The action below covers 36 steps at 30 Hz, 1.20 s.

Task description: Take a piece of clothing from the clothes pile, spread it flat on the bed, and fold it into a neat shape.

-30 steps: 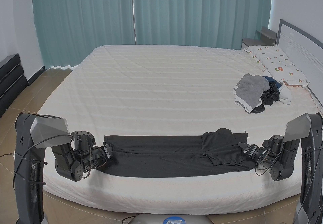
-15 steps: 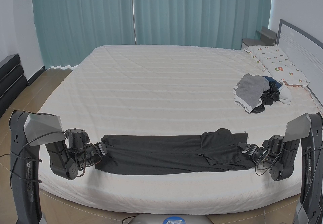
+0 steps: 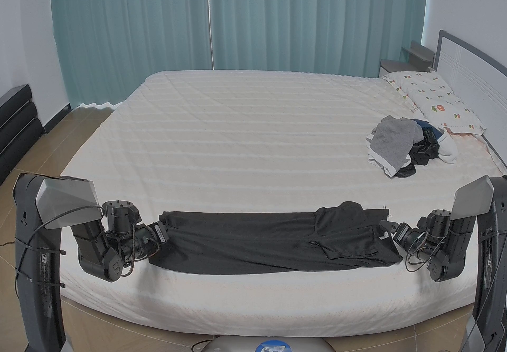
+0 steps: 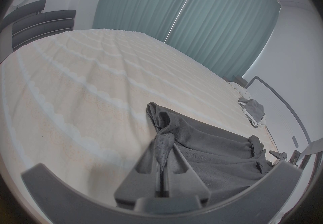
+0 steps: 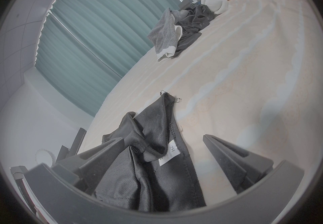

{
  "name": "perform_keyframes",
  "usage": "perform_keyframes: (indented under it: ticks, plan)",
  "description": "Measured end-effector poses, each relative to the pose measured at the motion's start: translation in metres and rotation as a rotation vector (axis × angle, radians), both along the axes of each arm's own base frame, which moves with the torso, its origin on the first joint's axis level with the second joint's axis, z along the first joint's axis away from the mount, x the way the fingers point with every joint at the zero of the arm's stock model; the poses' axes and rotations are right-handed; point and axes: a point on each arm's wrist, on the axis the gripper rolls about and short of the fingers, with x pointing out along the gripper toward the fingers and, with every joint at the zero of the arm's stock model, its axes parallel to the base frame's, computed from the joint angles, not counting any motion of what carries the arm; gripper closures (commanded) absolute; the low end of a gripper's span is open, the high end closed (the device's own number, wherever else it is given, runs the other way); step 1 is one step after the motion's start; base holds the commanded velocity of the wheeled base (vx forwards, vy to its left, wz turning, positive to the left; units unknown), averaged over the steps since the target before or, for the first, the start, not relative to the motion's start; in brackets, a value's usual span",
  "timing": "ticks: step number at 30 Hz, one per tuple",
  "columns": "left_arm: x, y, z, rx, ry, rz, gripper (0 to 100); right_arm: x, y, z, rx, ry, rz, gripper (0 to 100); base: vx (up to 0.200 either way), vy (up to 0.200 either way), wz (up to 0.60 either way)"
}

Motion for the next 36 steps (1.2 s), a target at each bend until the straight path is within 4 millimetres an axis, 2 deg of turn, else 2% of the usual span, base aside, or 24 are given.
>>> perform_keyframes:
  ticks: [12, 22, 36]
  plan:
    - [0.009, -0.004, 0.006, -0.006, -0.039, -0.004, 100, 0.003, -0.007, 0.006, 0.000, -0.025, -0.023, 0, -0.017, 0.000, 0.00]
    - [0.016, -0.021, 0.013, 0.009, -0.081, 0.007, 100, 0.004, -0.011, 0.012, 0.044, -0.038, -0.054, 0, 0.000, 0.000, 0.00]
    - [0.017, -0.034, 0.018, -0.002, -0.099, -0.002, 100, 0.004, -0.013, 0.013, 0.044, -0.041, -0.057, 0, 0.000, -0.200, 0.00]
